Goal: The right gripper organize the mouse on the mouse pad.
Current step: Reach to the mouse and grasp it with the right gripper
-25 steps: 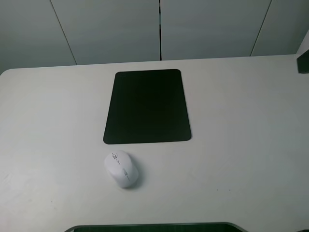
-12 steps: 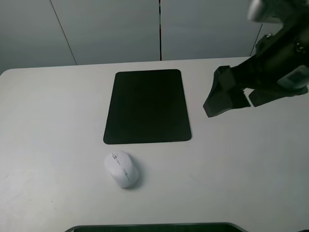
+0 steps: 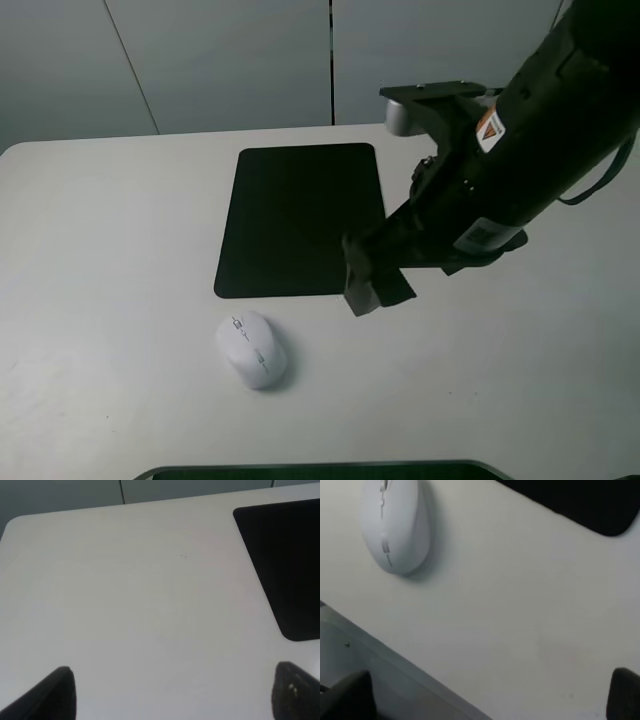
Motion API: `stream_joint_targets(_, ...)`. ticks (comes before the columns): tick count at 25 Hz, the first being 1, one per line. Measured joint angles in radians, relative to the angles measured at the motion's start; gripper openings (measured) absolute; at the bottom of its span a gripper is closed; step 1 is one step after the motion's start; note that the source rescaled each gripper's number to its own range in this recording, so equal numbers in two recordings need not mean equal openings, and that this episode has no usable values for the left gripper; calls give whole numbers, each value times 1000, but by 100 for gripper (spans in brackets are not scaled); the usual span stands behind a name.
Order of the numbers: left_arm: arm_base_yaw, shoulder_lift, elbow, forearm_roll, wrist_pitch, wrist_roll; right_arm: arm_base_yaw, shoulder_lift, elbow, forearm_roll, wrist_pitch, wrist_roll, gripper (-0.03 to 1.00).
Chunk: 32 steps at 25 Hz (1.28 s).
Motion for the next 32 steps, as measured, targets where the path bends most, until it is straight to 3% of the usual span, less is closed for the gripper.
stream_joint_targets(7,0,0,0,0,0,0,95,133,-19,0,-79,32,100)
stream_joint_targets(16,0,0,0,0,0,0,170,314,-189,-4,-74,41,100)
stream_joint_targets(25,0,0,0,0,0,0,245,464,-334,-75,-83,37,100)
stream_joint_targets(32,0,0,0,0,0,0,257,616,-459,-110,-64,93,100)
